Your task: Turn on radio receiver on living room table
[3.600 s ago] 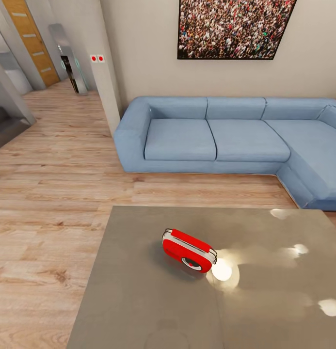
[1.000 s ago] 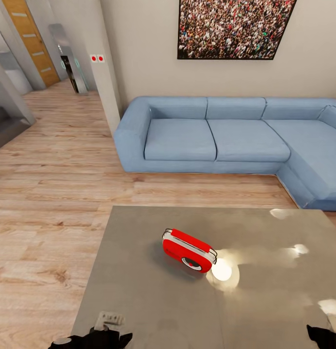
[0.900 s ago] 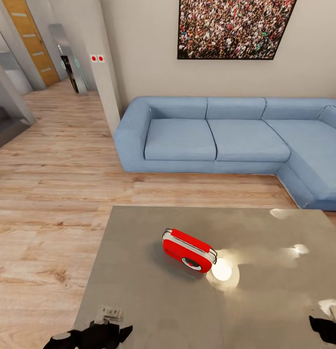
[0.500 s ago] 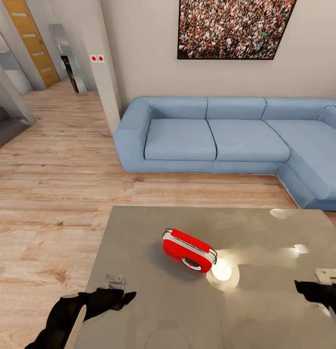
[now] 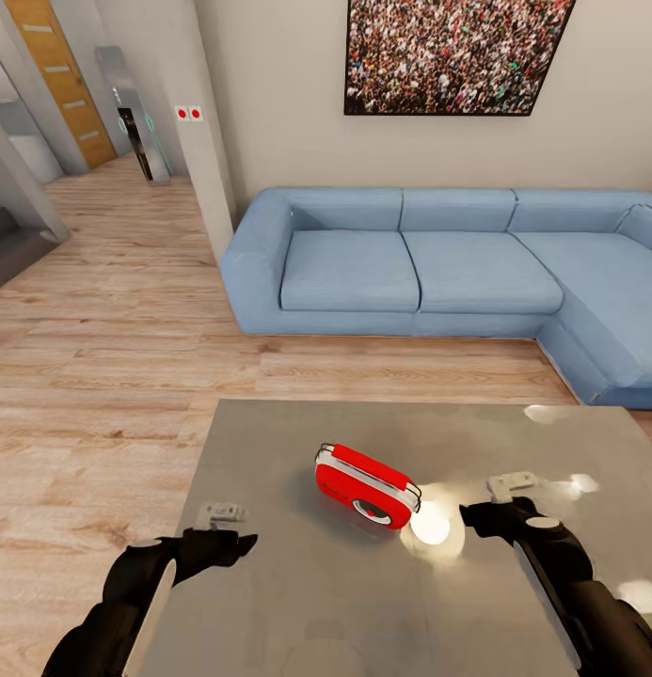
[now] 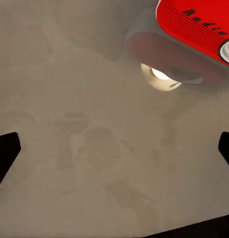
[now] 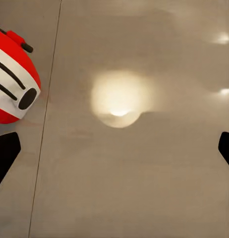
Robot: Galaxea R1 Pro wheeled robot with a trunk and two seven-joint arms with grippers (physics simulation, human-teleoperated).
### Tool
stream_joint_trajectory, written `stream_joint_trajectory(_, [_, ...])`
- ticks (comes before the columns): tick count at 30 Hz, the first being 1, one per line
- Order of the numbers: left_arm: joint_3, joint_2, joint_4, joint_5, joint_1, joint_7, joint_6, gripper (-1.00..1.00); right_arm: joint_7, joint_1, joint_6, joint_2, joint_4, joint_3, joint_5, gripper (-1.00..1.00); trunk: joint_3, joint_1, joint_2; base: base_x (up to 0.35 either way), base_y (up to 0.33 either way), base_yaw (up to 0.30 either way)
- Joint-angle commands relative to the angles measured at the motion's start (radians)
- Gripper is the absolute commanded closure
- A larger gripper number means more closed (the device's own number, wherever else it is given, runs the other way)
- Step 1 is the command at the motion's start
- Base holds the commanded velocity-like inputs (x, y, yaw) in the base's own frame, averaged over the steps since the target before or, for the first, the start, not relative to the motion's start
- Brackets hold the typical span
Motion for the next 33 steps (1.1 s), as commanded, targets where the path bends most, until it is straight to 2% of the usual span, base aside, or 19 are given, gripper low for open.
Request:
stream_joint_trajectory(1, [0.0,0.0,0.0,0.001,-0.002,0.008,0.001,-1.0,-0.002,0.0,-0.001,0.001,-0.003,0.005,0.001,-1.0,0.0,0.0,0.0,0.0,0.0,0.0])
stream_joint_trajectory(10, [0.002,0.011,0.002,-0.001,-0.005,0.02,0.005,-1.0,-0.022,0.0,-0.002,0.004,-0.033,0.019,0.002,-1.0,-0.005,0.0,0.0,0.0,0.0,0.0])
stream_joint_trajectory(33, [0.0,0.003,0.0,-0.003,-0.005,0.02,0.005,-1.0,-0.023,0.0,-0.028,0.004,-0.033,0.02,0.001,-1.0,-0.042,0.0,0.0,0.0,0.0,0.0])
